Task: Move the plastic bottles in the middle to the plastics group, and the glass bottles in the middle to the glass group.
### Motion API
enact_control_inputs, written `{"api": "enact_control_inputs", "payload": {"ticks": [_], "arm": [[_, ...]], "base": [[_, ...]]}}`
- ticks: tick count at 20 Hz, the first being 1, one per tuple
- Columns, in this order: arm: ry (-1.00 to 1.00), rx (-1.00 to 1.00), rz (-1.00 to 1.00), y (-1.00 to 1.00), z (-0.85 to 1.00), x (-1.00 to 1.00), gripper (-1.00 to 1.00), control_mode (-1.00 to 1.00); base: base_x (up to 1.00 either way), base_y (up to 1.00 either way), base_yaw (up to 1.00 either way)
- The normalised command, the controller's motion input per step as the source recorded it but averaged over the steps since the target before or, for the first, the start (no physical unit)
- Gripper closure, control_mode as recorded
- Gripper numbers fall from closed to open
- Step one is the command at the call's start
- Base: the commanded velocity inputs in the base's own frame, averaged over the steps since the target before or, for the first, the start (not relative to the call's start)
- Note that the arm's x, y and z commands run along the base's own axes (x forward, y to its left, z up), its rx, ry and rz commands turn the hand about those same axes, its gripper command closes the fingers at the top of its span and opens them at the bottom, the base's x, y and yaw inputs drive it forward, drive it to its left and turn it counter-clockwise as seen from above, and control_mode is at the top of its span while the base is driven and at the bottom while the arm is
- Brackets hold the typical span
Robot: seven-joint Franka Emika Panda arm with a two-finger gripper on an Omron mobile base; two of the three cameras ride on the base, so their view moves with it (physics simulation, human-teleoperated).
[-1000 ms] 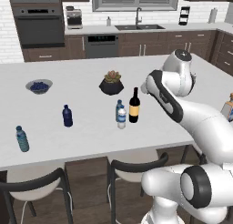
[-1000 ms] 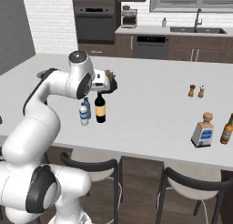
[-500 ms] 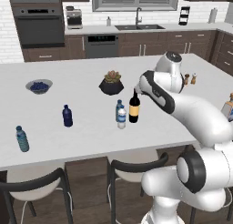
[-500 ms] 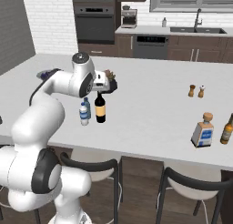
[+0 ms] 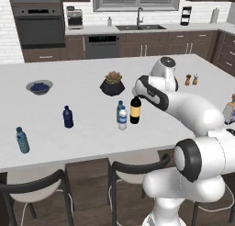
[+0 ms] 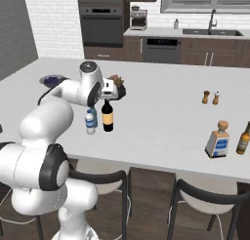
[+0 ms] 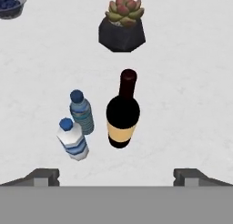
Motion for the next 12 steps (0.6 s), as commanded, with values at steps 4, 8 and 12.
{"api": "enact_control_inputs", "payload": {"ticks": [4, 8, 12], "arm": [[0.02, 0.00, -0.05, 0.00, 0.00, 0.15, -1.00, -1.00], [0.03, 0.00, -0.06, 0.00, -0.04, 0.17, -1.00, -1.00], [0.00, 0.00, -0.05, 0.00, -0.25, 0.15, -1.00, -1.00]], "base": [[0.00, 0.00, 0.00], [0.00, 0.00, 0.00], [0.00, 0.00, 0.00]]}}
